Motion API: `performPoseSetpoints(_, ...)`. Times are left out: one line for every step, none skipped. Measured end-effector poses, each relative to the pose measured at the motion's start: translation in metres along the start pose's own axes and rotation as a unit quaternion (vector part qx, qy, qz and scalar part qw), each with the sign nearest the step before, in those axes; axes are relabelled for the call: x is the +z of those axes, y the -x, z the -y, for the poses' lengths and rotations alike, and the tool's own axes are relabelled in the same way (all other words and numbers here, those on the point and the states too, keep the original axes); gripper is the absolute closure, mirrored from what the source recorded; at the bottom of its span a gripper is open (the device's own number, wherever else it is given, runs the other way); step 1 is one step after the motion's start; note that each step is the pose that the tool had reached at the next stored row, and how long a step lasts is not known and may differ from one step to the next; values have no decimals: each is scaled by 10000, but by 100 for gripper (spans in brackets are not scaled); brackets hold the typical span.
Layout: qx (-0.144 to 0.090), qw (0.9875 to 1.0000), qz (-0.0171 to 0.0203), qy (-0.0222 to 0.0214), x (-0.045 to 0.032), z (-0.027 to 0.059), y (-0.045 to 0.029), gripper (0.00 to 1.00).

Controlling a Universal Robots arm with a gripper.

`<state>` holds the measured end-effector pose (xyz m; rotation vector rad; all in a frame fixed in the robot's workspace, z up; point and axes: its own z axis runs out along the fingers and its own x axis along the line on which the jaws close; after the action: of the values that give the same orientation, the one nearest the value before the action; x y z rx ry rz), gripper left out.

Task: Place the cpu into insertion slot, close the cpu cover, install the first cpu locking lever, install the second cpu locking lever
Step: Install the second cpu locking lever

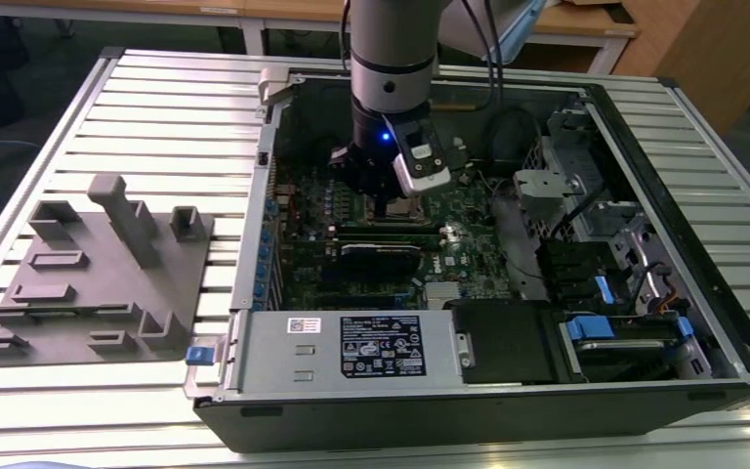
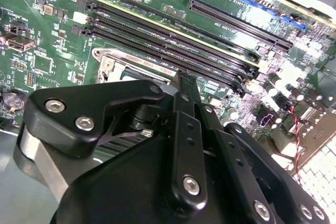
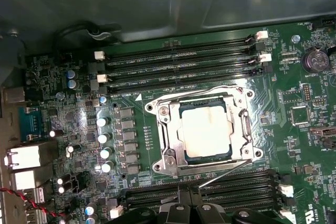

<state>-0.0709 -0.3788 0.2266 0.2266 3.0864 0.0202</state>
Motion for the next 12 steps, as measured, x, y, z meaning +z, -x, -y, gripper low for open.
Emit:
performPoseSetpoints(0, 10000, 0, 1, 4, 0, 0, 89)
performPoseSetpoints(0, 10000, 0, 0, 9, 0, 0, 89)
performPoseSetpoints(0, 10000, -1, -1, 13, 0, -1, 89)
performPoseSetpoints(0, 10000, 0, -1, 20, 0, -1, 89)
performPoseSetpoints(0, 10000, 0, -1, 23, 1, -1, 89)
performPoseSetpoints(0, 10000, -1, -2, 24, 1, -1, 89)
performPoseSetpoints(0, 10000, -1, -2, 24, 1, -1, 89)
performPoseSetpoints(0, 10000, -1, -3, 24, 1, -1, 89)
performPoseSetpoints(0, 10000, -1, -1, 25, 1, -1, 89)
performPoseSetpoints(0, 10000, -1, -2, 25, 1, -1, 89)
performPoseSetpoints(0, 10000, -1, -2, 25, 1, -1, 89)
performPoseSetpoints(0, 10000, -1, -1, 26, 1, -1, 89)
